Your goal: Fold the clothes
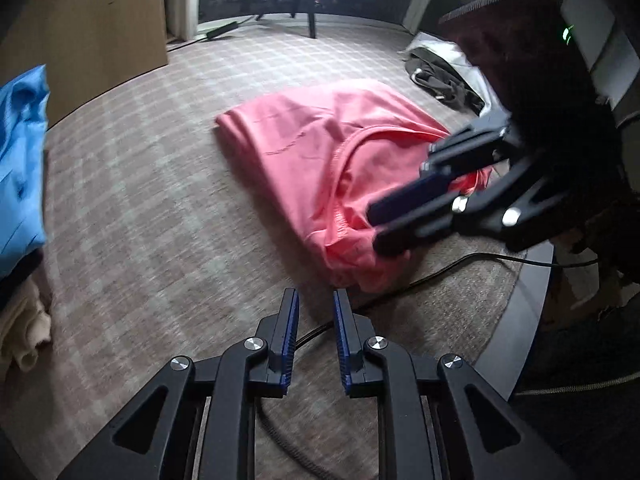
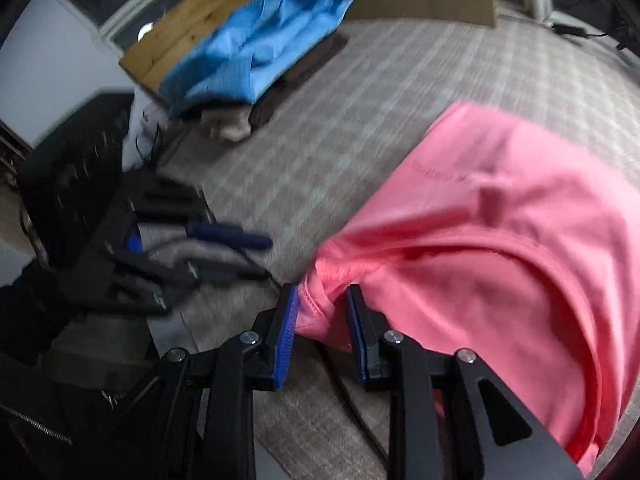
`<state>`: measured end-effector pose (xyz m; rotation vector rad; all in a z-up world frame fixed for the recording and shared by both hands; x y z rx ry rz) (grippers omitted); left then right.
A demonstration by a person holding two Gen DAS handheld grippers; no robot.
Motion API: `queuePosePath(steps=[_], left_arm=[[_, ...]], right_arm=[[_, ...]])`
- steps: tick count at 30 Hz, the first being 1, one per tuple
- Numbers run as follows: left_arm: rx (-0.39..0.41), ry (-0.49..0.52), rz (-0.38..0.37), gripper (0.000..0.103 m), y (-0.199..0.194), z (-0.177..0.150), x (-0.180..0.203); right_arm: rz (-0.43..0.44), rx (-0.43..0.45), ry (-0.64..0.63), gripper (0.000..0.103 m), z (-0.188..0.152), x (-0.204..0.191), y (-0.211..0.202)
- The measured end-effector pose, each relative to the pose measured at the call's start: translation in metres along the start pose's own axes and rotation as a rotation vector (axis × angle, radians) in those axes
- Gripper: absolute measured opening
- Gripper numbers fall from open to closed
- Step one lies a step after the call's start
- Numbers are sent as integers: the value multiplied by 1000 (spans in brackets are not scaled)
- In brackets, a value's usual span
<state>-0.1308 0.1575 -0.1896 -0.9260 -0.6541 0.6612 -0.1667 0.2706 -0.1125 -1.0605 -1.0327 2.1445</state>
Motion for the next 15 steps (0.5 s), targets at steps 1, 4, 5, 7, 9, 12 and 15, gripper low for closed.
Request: queuePosePath(steps=[1, 4, 5, 7, 9, 12, 15], left_arm=[[6, -7, -1, 17, -2, -1, -1], [28, -25, -22, 17, -3, 0, -2], [34, -28, -32, 17, -2, 2, 0], [41, -30, -54, 17, 0, 6, 3], [41, -27, -79, 18, 2, 9, 8], [31, -39, -97, 22, 7, 13, 7], [8, -85, -106, 24, 17, 21, -2]], right_arm=[[0, -6, -15, 14, -6, -4, -2], [34, -55, -5, 14, -28, -9, -8], [36, -80, 6, 14, -34, -7, -8], [29, -96, 34, 15, -41, -3, -12], [38, -68, 74, 17, -40, 1, -20], [68, 8, 141, 32, -30, 8, -34], [72, 41, 161, 36, -16, 10, -30]])
Point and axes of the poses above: each gripper's, at about its wrist camera, not at the fingertips, and y roughly the way its jaws point, x to its right, z to its top, the point moved 3 cm from there along y, roughly the way its jaws point, and after that the axes turned 1 degree about -x, right-handed, at the moved point
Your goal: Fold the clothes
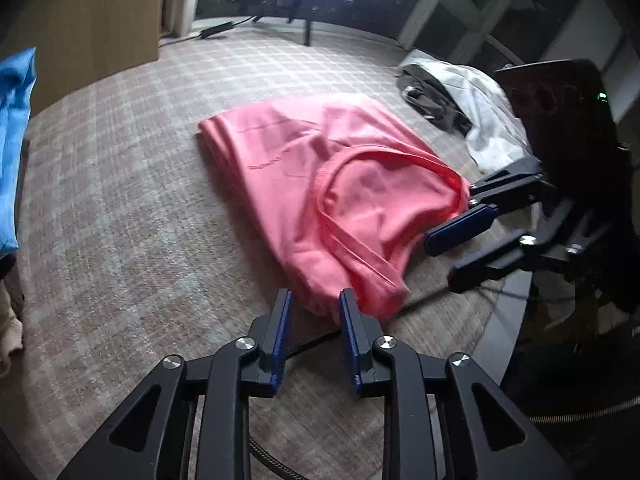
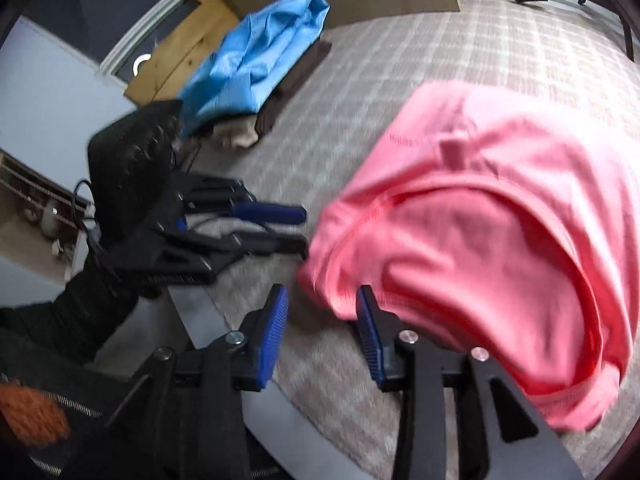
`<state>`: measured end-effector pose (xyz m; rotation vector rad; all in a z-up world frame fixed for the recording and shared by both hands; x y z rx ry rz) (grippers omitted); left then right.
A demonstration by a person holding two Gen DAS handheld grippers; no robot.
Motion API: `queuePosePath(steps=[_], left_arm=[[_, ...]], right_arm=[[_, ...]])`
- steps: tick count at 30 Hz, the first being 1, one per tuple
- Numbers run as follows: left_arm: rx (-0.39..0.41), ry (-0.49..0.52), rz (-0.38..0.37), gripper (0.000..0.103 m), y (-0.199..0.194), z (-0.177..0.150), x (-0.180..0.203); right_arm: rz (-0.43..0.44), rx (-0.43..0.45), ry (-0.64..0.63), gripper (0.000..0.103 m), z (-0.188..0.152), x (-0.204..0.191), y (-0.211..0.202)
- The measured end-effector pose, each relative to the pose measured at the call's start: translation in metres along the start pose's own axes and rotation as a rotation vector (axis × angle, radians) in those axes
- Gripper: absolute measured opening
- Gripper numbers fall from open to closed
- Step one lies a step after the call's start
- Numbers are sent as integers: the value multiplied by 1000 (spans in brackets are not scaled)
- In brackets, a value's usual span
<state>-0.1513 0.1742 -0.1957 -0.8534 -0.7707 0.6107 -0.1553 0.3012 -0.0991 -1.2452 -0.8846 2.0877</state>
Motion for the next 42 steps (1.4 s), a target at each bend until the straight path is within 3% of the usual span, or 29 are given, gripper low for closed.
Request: queuePosePath(steps=[2, 3, 4, 5, 8, 9, 10, 13, 15, 19, 23, 25, 27, 28, 31, 35, 37, 39, 42], left_arm=[[-8, -2, 6, 24, 5, 2, -3], [-11, -2, 10, 24, 7, 3, -4], [-10, 2, 21, 24, 7, 3, -4], [-3, 2, 27, 24, 5, 4, -4], [31, 12, 23, 24, -7, 8, 4], [34, 30, 23, 24, -8, 8, 10], [36, 51, 23, 24, -8, 8, 17], [2, 93, 45, 24, 6, 2, 28], [-16, 69, 38, 24, 14, 0, 25], [-38, 11, 25, 28, 19, -7, 12], [-63, -15, 5, 31, 24, -9, 6], [-62, -25, -14, 31, 26, -7, 5], [-60, -30, -28, 18, 28, -5, 5], [-62, -29, -26, 0, 27, -4, 4], [-52, -28, -15, 1, 23, -1, 4], [-24, -18, 15, 1, 10, 4, 4], [-13, -19, 33, 1, 7, 4, 1], [-67, -17, 53, 5, 16, -2, -1], [-135, -24, 80, 11, 21, -12, -7]], right_arm=[[-1, -11, -6, 36, 2, -2, 13], [1, -21, -10, 31, 2, -3, 21], [4, -32, -17, 12, 1, -4, 25], [9, -46, -27, 6, -4, -5, 25], [38, -33, -65, 8, -26, -12, -1], [18, -7, -57, 15, -33, -9, -17], [-30, 33, -18, 23, -38, 2, -37], [-218, 151, 114, 34, -48, 40, -89], [-281, 211, 222, 37, -60, 72, -117], [-420, 176, 281, 37, -76, 106, -118], [-330, 156, 377, 37, -79, 130, -104], [-334, 147, 360, 37, -75, 130, -94], [-310, 147, 351, 31, -71, 128, -89], [-307, 152, 339, 18, -69, 124, -90], [-327, 169, 283, 8, -68, 110, -102], [-241, 206, 308, 5, -72, 100, -118], [-293, 120, 315, 7, -82, 105, -109], [-383, -1, 321, 15, -96, 115, -96], [-405, 10, 315, 16, -99, 113, -107]])
Point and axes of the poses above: each gripper's, at about its wrist camera, not at the fingertips, and y roughly the way its jaws point, x to its right, z to its top, the point moved 3 cm from there along y, roughly the way its jaws point, and after that the axes turned 1 degree about -x, right-handed, at the moved point
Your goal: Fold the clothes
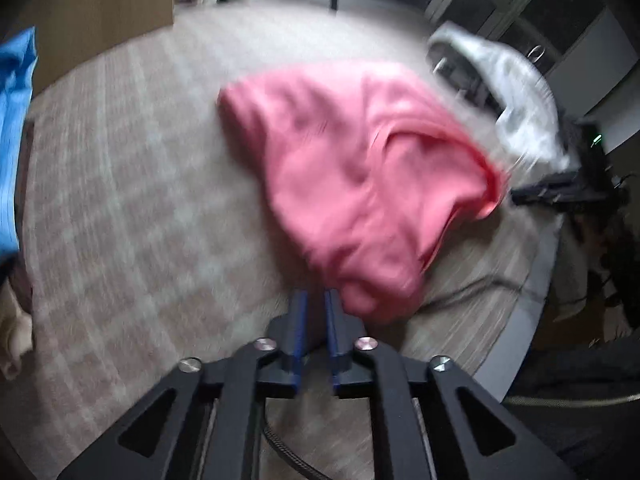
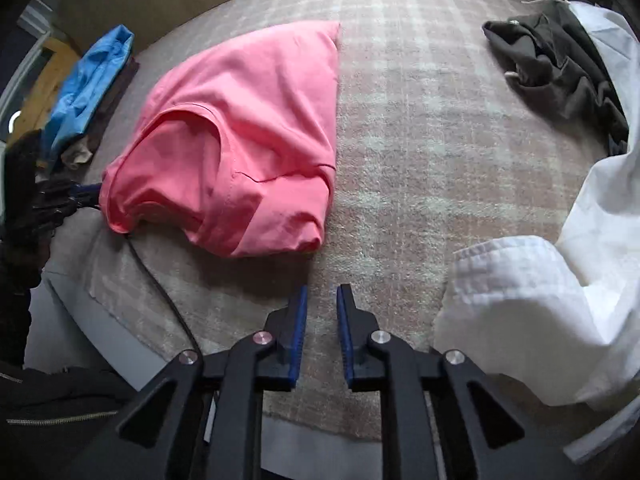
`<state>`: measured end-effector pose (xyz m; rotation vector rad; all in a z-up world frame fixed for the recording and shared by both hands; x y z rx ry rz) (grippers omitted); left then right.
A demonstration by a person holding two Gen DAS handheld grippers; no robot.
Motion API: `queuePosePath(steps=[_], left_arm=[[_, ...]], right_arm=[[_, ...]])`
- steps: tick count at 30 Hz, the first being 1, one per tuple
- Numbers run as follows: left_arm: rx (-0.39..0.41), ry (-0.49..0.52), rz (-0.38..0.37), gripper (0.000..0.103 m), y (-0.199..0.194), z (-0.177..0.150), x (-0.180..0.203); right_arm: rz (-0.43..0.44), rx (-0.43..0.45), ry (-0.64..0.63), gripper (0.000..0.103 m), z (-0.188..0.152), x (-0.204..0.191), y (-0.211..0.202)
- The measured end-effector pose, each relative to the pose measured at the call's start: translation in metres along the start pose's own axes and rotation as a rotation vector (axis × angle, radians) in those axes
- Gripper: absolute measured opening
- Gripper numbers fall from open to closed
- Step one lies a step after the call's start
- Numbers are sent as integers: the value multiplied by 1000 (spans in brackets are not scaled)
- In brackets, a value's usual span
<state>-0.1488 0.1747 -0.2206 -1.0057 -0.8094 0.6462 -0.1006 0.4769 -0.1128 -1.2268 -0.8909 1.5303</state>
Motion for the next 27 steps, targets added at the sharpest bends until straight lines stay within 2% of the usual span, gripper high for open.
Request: queuePosePath(steps=[1, 2, 4, 6, 9, 10, 11, 13, 16, 20, 23, 25, 27], left_arm=[[4, -6, -7, 12, -3, -2, -1], [13, -12, -25, 18, -7, -4, -1], [34, -16, -60, 26, -11, -7, 2], [30, 8, -48, 27, -3, -8, 8], [32, 15, -69, 27, 7, -4, 15], [45, 17, -90, 24, 9, -3, 16], [55, 19, -112, 8, 10, -2, 19], [68, 13, -144, 2, 6, -4, 24], [42, 14, -129, 5, -7, -17, 18], [6, -68, -51, 9, -38, -17, -10], [76, -37, -26, 17, -84, 12, -21], [120, 5, -4, 19, -111, 34, -25], [172, 22, 15, 28, -127, 63, -36]], right_arm=[[7, 27, -4, 16, 3, -2, -8], [19, 54, -15, 16, 7, -6, -17], [88, 87, -45, 16, 15, -24, -29], [171, 101, -80, 17, 27, -51, -33], [250, 110, -145, 18, 53, -96, -27], [244, 97, -166, 20, 60, -107, -17], [238, 85, -187, 21, 67, -118, -8], [225, 59, -229, 23, 80, -139, 10], [225, 7, -265, 23, 83, -143, 14], [214, 65, -200, 23, 87, -108, -46], [163, 147, -165, 25, 96, -82, -102], [63, 211, -175, 27, 104, -67, -138], [-58, 279, -219, 27, 118, -56, -156]])
Point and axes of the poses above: each gripper's, at about its wrist camera, not at the fingertips, and y roughly the way its jaws point, x to its right, z to its top, the point moved 3 cm from there along y, roughly the way its jaws point, and after that the axes turned 1 degree about -x, right-handed, at the moved point
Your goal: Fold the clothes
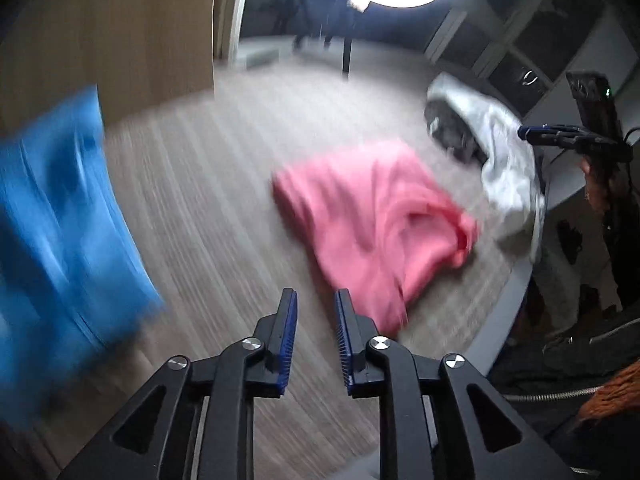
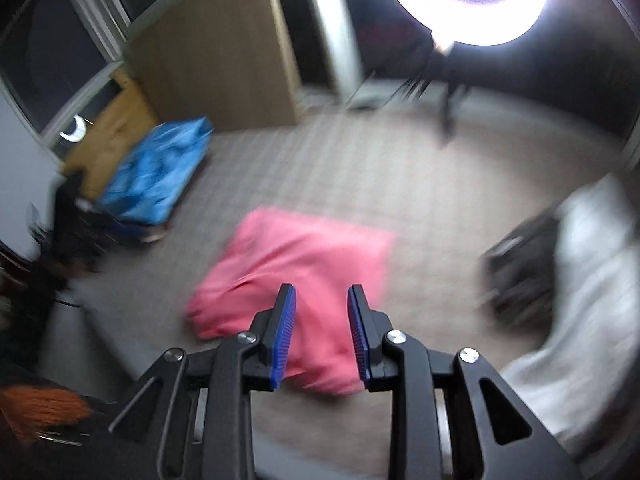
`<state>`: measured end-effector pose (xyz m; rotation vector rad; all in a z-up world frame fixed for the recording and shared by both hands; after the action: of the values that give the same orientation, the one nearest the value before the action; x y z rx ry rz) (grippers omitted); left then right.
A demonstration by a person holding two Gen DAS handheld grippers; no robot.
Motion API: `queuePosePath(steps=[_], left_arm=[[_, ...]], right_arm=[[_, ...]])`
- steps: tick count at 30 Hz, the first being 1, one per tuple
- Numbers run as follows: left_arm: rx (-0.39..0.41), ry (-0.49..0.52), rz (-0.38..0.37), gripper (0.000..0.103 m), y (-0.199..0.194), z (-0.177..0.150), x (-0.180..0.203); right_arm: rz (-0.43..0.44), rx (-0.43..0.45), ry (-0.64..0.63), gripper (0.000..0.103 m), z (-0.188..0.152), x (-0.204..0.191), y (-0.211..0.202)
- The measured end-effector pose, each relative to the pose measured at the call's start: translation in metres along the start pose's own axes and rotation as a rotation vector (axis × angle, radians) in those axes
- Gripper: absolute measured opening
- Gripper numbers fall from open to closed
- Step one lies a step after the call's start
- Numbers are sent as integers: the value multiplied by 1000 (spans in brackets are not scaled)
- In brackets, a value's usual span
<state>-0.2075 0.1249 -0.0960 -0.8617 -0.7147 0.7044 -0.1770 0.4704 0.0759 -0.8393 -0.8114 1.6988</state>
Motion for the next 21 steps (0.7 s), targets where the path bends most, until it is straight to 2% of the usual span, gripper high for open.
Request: queuePosePath(steps=[1, 3, 5, 8, 10, 13, 18, 21], left_arm=[[11, 5, 10, 30, 3, 16, -8], [7, -4, 27, 30, 23, 39, -20], [-37, -36, 9, 28, 59, 58, -29], [-88, -58, -11, 28, 106, 71, -28], [-135, -94, -47, 28, 136, 77, -33], [-202, -112, -63, 28, 170, 78, -34], [-249, -106, -94, 28, 191, 76, -27], [-269, -112, -84, 21, 199, 76, -27]], right_arm=[[-33, 12, -12, 27, 6, 7, 0], [-14, -17, 11, 27, 15, 24, 20], [-2, -64, 33, 27, 21, 37, 57], [5, -119, 63, 27, 29, 51, 109], [33, -170, 125, 27, 30, 64, 143], [99, -234, 205, 27, 25, 76, 178], [168, -298, 247, 27, 16, 76, 212], [203, -318, 249, 29, 11, 69, 222]])
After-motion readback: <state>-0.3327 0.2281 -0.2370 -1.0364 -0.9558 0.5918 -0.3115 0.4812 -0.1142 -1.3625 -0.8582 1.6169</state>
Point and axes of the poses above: each gripper's, at about its wrist camera, not at the fingertips, and y roughly the way its jaws point, x to its right, z to its top, the point moved 3 cm from there along y, roughly the way its jaws point, and after that the axes turned 1 degree about -x, right-handed, at the moved point
